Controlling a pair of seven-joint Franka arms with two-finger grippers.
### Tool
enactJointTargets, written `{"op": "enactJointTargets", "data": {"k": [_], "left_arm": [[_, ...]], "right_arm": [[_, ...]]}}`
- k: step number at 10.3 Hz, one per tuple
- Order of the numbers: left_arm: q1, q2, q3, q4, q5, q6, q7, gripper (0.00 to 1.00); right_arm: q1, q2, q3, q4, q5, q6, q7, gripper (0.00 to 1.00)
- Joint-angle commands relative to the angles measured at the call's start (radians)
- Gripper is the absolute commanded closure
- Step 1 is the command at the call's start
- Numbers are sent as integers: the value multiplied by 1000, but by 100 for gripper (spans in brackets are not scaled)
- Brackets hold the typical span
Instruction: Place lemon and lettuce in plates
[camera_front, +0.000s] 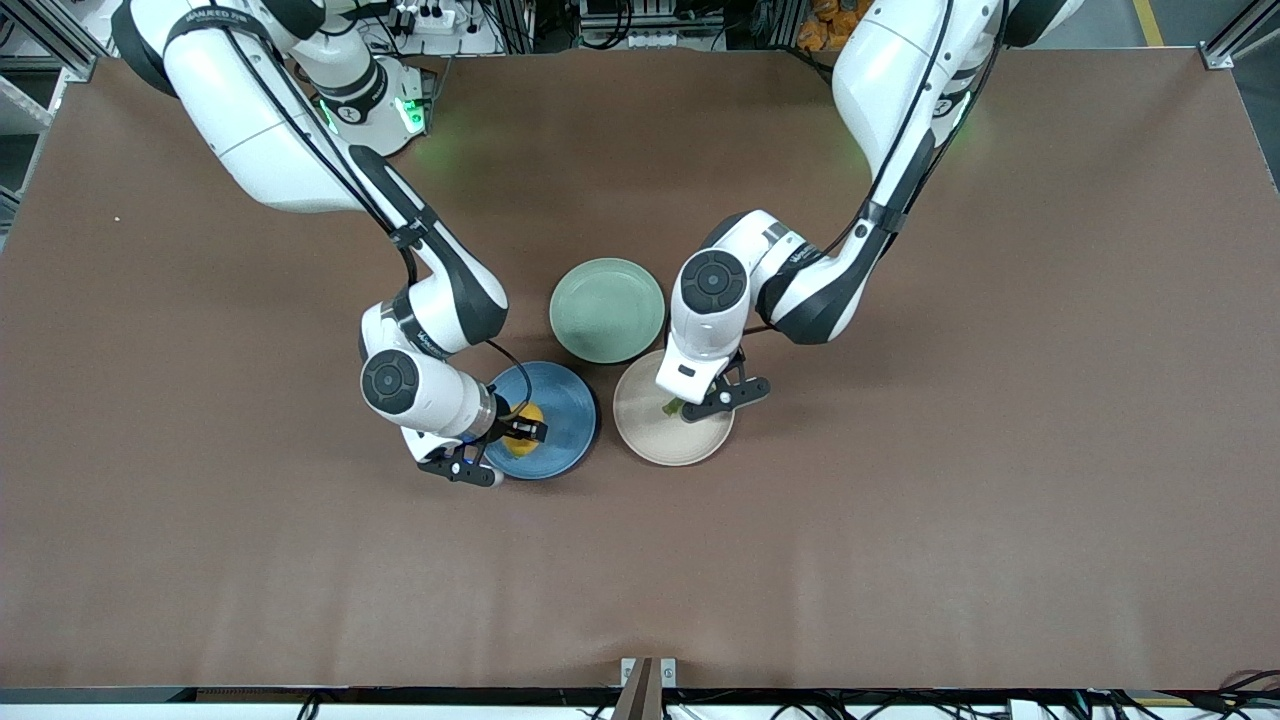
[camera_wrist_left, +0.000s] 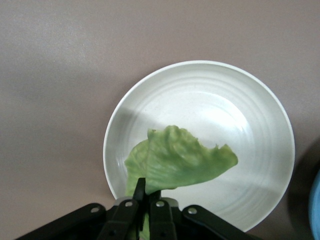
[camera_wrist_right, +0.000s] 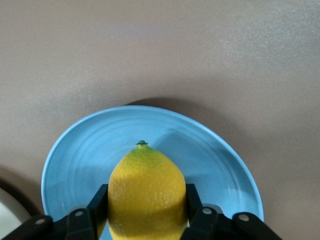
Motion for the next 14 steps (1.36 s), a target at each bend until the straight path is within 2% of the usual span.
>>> {"op": "enactJointTargets", "data": {"k": [1,3,6,9,12,14], "left_arm": [[-5,-19,12,24,19,-7,-11,0],[19,-109,20,18,21,-35,30,0],[129,-293,15,19,19,-176,241,0],[226,-425,12,21,4,-295,453,0],[323,-542,11,21,-2,-446,689,0],[403,-594,12,21,-69,-500,818,0]], "right_arm": [[4,8,2,24,-3,-2,20,0],[-31,-44,4,41,3,-32,7,0],[-132,-212,4,41,5,-266,-84,0],[-235,-358,-7,42,12,-448,-181,0],[-301,-498,-97,53,19,-607,-360,0],[-295,-565,-232,102,77,-753,-546,0]]}}
